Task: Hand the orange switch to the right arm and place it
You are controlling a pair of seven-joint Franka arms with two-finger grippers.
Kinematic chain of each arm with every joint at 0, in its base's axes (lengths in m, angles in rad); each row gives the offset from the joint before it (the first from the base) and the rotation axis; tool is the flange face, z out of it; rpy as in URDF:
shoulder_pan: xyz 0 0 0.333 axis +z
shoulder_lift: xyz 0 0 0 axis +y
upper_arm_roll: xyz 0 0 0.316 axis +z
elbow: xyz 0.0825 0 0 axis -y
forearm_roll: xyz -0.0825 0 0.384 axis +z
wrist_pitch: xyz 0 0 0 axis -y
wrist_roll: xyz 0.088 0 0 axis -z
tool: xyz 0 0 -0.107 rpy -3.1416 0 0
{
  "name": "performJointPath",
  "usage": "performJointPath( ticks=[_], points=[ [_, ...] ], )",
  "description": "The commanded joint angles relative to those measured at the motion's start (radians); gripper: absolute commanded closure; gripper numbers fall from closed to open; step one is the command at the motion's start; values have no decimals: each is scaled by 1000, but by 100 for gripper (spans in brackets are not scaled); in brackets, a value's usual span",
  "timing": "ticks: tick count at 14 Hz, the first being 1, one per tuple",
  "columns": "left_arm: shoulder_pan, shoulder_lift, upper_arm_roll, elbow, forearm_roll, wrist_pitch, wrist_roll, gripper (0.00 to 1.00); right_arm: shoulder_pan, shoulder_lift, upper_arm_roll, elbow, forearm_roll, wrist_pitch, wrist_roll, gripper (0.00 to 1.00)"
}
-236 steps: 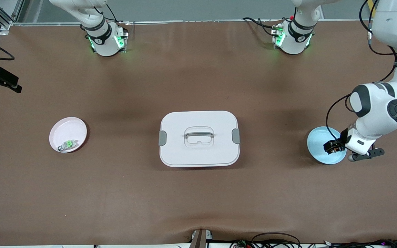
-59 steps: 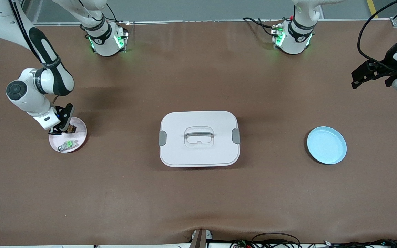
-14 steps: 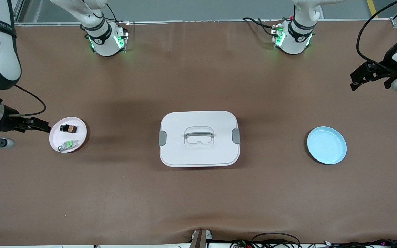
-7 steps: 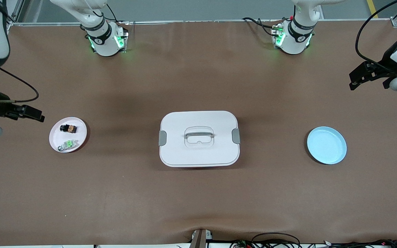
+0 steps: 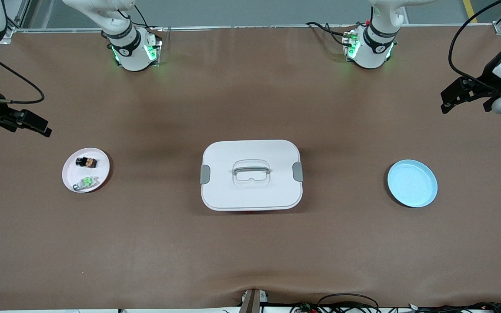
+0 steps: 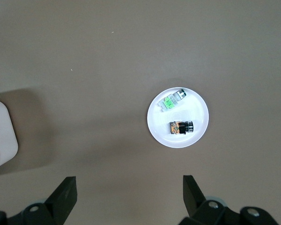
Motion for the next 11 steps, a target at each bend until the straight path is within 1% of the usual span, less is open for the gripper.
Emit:
performJointPath(
  ticks=[1, 2, 4, 8, 9, 11],
  points=[
    [3, -19, -2, -13, -20, -2, -3, 0, -7, -123, -7, -135, 16, 71, -56, 0],
    [3, -19, -2, -12, -20, -2, -3, 0, -8, -146, -8, -159, 16, 86, -90, 0],
    [3, -21, -2, -12, -20, -2, -3, 0, -14, -154, -10, -155, 16, 75, -94, 0],
    [3, -21, -2, -12, -20, -2, -3, 0, -19, -134, -10, -74, -1, 32, -101, 0],
    [3, -21, -2, -12, -20, -4, -2, 0, -17, -129, -10, -54, -16, 32, -107, 0],
    [3, -22, -2, -10, -18, -13, -2, 0, -20, -103, -10, -3, -27, 22, -130, 0]
  ],
)
